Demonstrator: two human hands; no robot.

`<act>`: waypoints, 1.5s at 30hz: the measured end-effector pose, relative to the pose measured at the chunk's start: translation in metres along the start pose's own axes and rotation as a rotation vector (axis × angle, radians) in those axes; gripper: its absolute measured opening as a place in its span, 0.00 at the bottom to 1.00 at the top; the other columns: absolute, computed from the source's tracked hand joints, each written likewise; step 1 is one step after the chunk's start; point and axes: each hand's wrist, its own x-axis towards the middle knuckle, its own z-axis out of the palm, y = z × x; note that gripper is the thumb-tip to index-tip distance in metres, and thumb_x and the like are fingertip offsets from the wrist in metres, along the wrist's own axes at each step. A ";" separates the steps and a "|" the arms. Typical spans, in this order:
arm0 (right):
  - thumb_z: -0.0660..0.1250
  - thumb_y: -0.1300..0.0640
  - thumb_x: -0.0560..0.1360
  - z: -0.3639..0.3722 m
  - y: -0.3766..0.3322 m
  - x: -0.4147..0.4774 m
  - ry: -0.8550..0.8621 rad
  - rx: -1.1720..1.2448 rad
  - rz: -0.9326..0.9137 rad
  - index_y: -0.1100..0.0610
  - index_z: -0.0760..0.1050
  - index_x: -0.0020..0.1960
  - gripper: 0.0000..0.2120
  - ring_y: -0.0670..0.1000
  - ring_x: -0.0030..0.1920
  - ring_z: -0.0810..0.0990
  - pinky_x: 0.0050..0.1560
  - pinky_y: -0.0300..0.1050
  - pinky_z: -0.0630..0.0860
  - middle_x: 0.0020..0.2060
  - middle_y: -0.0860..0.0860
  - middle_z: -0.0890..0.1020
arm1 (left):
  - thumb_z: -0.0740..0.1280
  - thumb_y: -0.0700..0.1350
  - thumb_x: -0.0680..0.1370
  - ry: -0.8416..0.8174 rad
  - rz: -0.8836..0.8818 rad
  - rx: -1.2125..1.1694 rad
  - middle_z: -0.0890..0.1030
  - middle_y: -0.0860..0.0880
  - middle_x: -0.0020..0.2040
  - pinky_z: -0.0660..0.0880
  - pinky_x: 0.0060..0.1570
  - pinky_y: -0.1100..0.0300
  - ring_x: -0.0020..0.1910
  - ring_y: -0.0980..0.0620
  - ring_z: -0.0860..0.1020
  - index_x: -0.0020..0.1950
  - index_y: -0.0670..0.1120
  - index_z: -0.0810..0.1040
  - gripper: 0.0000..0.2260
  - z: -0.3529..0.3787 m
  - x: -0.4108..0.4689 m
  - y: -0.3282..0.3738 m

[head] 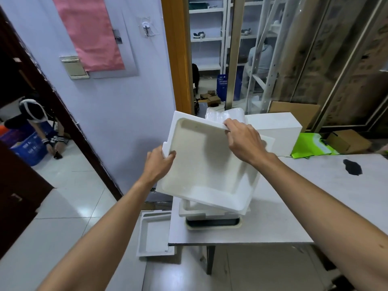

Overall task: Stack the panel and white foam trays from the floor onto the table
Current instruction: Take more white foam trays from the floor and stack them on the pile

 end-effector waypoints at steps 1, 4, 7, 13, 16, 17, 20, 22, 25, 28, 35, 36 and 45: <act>0.58 0.58 0.80 0.003 0.001 -0.001 0.011 0.014 0.000 0.55 0.71 0.58 0.09 0.59 0.44 0.75 0.46 0.52 0.67 0.47 0.54 0.79 | 0.63 0.54 0.75 0.030 -0.020 0.008 0.83 0.47 0.44 0.79 0.49 0.44 0.45 0.40 0.80 0.48 0.48 0.78 0.11 0.001 -0.002 0.000; 0.62 0.54 0.79 0.010 0.007 -0.004 0.081 -0.007 0.040 0.57 0.72 0.65 0.16 0.58 0.54 0.75 0.56 0.52 0.68 0.55 0.55 0.79 | 0.64 0.50 0.76 0.134 -0.072 0.013 0.81 0.46 0.36 0.79 0.42 0.48 0.39 0.40 0.79 0.42 0.44 0.78 0.10 -0.002 -0.003 0.006; 0.64 0.52 0.77 0.013 0.012 -0.008 0.143 -0.036 0.160 0.61 0.68 0.71 0.25 0.59 0.67 0.69 0.68 0.52 0.65 0.69 0.58 0.71 | 0.64 0.47 0.76 0.173 -0.131 0.002 0.81 0.44 0.36 0.78 0.40 0.50 0.39 0.40 0.79 0.41 0.42 0.78 0.10 -0.006 -0.001 0.005; 0.66 0.46 0.77 0.013 0.016 -0.014 0.127 0.320 0.526 0.60 0.54 0.79 0.38 0.58 0.75 0.61 0.71 0.53 0.61 0.76 0.57 0.62 | 0.63 0.46 0.77 0.235 -0.276 -0.148 0.79 0.48 0.34 0.73 0.33 0.57 0.36 0.45 0.78 0.39 0.45 0.76 0.09 -0.013 0.000 -0.002; 0.63 0.37 0.76 0.015 0.021 -0.015 -0.097 0.534 0.671 0.53 0.57 0.78 0.37 0.56 0.70 0.70 0.69 0.55 0.68 0.72 0.52 0.70 | 0.63 0.46 0.77 0.239 -0.299 -0.203 0.79 0.49 0.34 0.77 0.36 0.53 0.34 0.47 0.77 0.37 0.46 0.75 0.09 -0.013 0.000 -0.002; 0.62 0.37 0.76 0.017 0.022 -0.016 -0.158 0.588 0.686 0.51 0.65 0.73 0.31 0.56 0.65 0.74 0.65 0.55 0.71 0.65 0.50 0.76 | 0.63 0.46 0.77 0.236 -0.299 -0.214 0.79 0.49 0.35 0.78 0.38 0.52 0.35 0.47 0.77 0.38 0.47 0.76 0.09 -0.013 0.000 -0.001; 0.60 0.44 0.80 0.025 0.025 -0.018 -0.170 0.640 0.718 0.54 0.73 0.48 0.14 0.58 0.51 0.79 0.53 0.53 0.75 0.45 0.52 0.80 | 0.63 0.46 0.77 0.210 -0.283 -0.225 0.80 0.50 0.36 0.76 0.36 0.55 0.36 0.48 0.77 0.39 0.48 0.76 0.08 -0.009 -0.002 0.001; 0.59 0.46 0.80 0.028 0.026 -0.019 -0.148 0.612 0.751 0.52 0.71 0.45 0.11 0.59 0.52 0.78 0.54 0.54 0.74 0.46 0.53 0.79 | 0.63 0.46 0.77 0.200 -0.264 -0.219 0.79 0.50 0.35 0.73 0.33 0.58 0.35 0.48 0.77 0.38 0.48 0.76 0.08 -0.005 -0.003 -0.001; 0.58 0.47 0.81 0.031 0.026 -0.018 -0.146 0.552 0.769 0.54 0.74 0.57 0.13 0.60 0.55 0.77 0.58 0.55 0.75 0.53 0.54 0.80 | 0.65 0.49 0.76 0.178 -0.241 -0.220 0.81 0.50 0.43 0.77 0.39 0.56 0.43 0.46 0.80 0.49 0.47 0.77 0.07 0.000 -0.001 -0.011; 0.55 0.48 0.82 0.026 0.026 -0.016 -0.103 0.399 0.721 0.56 0.71 0.64 0.17 0.62 0.53 0.77 0.52 0.54 0.74 0.53 0.56 0.80 | 0.70 0.57 0.73 0.171 -0.221 -0.254 0.76 0.48 0.63 0.77 0.55 0.49 0.58 0.46 0.77 0.73 0.48 0.61 0.33 0.001 0.003 -0.018; 0.54 0.51 0.83 0.008 0.015 -0.003 -0.009 0.008 0.337 0.56 0.65 0.49 0.09 0.61 0.39 0.73 0.39 0.51 0.65 0.39 0.54 0.75 | 0.71 0.57 0.75 0.221 0.139 0.289 0.58 0.45 0.80 0.56 0.75 0.48 0.79 0.45 0.57 0.79 0.45 0.58 0.38 0.003 0.011 -0.011; 0.54 0.51 0.83 0.007 0.012 0.000 0.020 0.001 0.296 0.55 0.65 0.49 0.09 0.62 0.39 0.74 0.38 0.51 0.65 0.39 0.55 0.77 | 0.69 0.53 0.77 0.202 0.182 0.321 0.59 0.44 0.80 0.56 0.75 0.48 0.78 0.44 0.57 0.79 0.44 0.60 0.34 0.006 0.010 -0.009; 0.55 0.51 0.83 0.011 -0.004 0.004 0.157 0.005 0.181 0.53 0.67 0.52 0.06 0.60 0.41 0.76 0.35 0.48 0.64 0.43 0.53 0.79 | 0.56 0.40 0.82 0.247 0.196 0.306 0.79 0.42 0.45 0.64 0.37 0.53 0.39 0.38 0.75 0.54 0.42 0.70 0.05 0.018 0.000 0.001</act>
